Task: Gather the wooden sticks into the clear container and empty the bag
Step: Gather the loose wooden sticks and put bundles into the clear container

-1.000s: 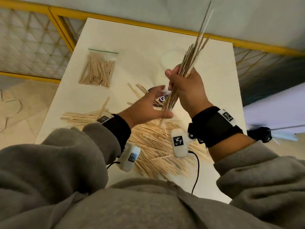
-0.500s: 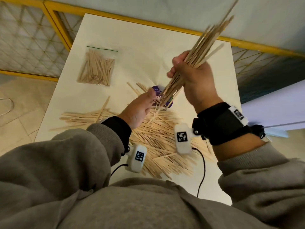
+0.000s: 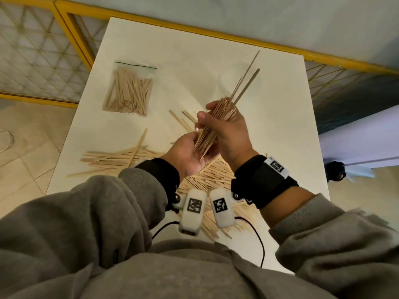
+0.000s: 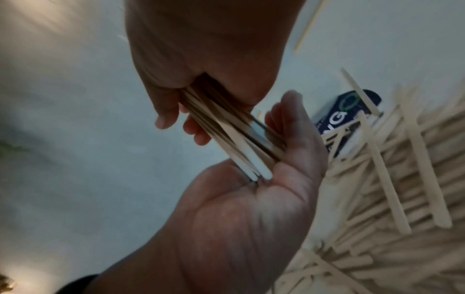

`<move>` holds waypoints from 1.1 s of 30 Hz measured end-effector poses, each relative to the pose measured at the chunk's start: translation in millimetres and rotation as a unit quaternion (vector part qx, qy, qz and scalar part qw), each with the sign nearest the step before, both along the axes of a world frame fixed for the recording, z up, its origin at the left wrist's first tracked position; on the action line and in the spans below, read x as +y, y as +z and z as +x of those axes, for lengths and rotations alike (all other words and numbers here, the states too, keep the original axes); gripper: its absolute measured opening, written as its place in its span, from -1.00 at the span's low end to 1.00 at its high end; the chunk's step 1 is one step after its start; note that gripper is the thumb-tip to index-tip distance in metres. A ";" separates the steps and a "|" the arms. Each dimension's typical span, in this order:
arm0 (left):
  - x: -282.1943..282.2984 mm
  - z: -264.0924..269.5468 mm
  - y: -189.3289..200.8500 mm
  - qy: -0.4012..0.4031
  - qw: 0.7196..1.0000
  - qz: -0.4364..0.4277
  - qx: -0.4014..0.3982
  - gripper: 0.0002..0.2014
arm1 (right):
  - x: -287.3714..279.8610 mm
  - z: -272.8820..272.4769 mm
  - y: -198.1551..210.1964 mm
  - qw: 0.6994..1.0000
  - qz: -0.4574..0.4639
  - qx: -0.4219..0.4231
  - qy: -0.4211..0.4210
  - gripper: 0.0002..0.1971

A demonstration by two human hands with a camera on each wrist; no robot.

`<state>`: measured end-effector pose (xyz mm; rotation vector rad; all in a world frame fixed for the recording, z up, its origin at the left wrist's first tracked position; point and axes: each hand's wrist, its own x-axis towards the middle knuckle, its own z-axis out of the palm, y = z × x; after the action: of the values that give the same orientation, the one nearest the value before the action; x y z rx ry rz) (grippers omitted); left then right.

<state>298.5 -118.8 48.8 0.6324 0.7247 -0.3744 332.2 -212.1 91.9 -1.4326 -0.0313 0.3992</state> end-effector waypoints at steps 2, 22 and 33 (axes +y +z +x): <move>-1.6 -1.1 1.3 -0.016 1.000 0.012 -0.008 -0.63 | 6.0 -3.6 -4.1 1.000 -0.014 0.014 -0.014 -0.80; 112.0 -93.6 -100.7 -0.227 0.657 0.718 0.035 -0.09 | -5.0 124.7 11.1 0.981 -0.094 -0.139 -0.098 -0.73; 89.2 -85.1 -82.9 -0.519 0.481 0.684 -0.178 0.36 | 1.9 27.5 -38.4 0.862 -0.404 -0.228 0.205 -0.55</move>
<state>213.4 -29.6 -34.0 2.6887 -0.0630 -0.6972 359.7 -210.3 53.6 -2.3485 -0.6282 0.4292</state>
